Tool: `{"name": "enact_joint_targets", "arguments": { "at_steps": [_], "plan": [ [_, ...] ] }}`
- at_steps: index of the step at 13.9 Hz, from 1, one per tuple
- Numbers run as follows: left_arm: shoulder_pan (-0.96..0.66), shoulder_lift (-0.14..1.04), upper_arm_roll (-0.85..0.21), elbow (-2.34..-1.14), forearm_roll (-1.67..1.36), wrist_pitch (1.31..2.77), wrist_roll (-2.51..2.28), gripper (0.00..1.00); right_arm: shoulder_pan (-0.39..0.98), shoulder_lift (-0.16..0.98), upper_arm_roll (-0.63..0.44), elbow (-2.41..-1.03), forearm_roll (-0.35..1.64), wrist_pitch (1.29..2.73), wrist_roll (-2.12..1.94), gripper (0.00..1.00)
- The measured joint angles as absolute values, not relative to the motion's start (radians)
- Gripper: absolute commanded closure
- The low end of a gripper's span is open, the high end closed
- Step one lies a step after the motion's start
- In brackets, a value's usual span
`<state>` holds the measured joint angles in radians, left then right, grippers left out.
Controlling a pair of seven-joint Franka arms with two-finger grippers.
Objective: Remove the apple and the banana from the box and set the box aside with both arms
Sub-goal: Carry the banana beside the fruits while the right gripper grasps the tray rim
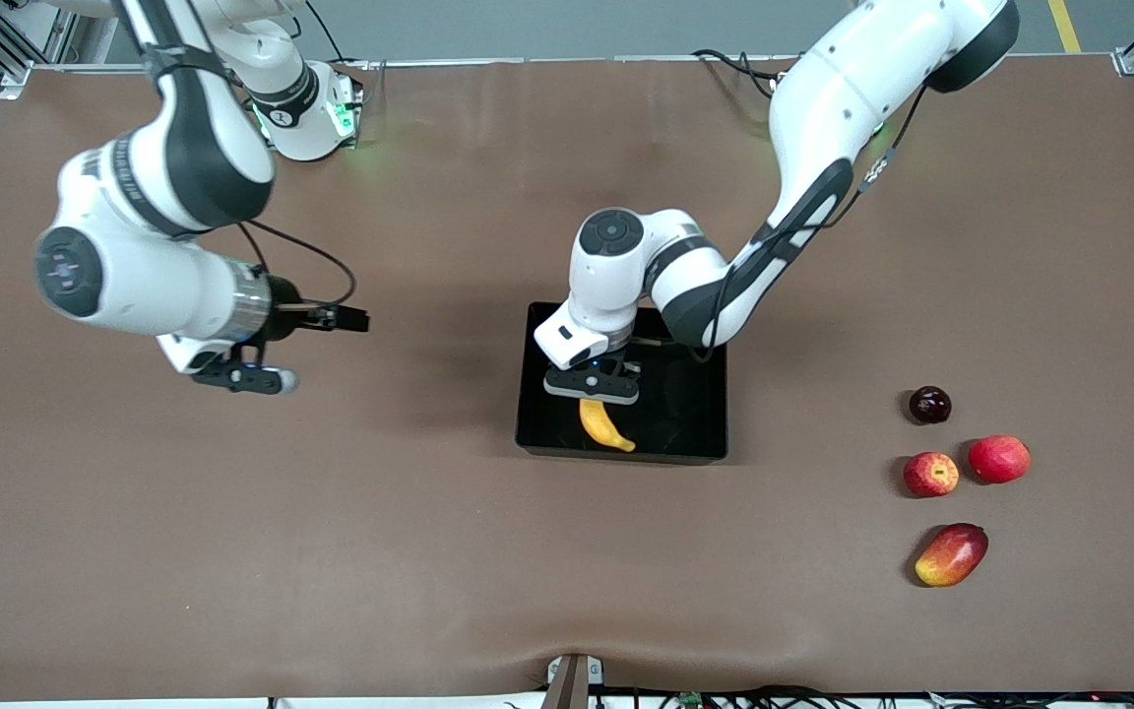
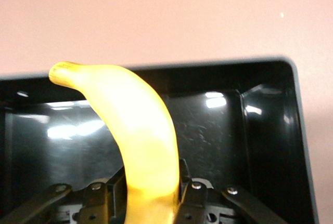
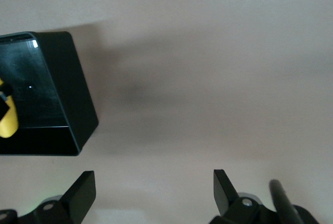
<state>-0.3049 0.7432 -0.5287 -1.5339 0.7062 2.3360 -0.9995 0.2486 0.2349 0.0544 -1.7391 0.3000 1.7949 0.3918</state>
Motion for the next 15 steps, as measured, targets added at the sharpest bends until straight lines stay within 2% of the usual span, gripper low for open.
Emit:
{"name": "enact_joint_targets", "arguments": {
  "at_steps": [6, 10, 13, 14, 15],
  "plan": [
    [-0.16, 0.607, -0.529, -1.531, 0.668, 2.195, -0.966, 1.0, 0.436, 0.273, 0.056, -1.805, 0.3, 2.076, 0.553, 0.0],
    [-0.007, 0.566, -0.533, -1.552, 0.593, 2.173, -0.794, 1.0, 0.478, 0.425, 0.055, -1.816, 0.3, 2.309, 0.559, 0.0],
    [0.109, 0.574, -0.533, -1.617, 0.587, 2.173, -0.553, 1.0, 0.536, 0.493, 0.056, -1.784, 0.301, 2.364, 0.643, 0.0],
    [0.144, 0.583, -0.533, -1.631, 0.586, 2.174, -0.472, 1.0, 0.561, 0.508, 0.056, -1.76, 0.301, 2.37, 0.674, 0.02],
    [0.172, 0.595, -0.533, -1.639, 0.586, 2.176, -0.407, 1.0, 0.585, 0.526, 0.055, -1.736, 0.3, 2.377, 0.694, 0.12]
  ]
}}
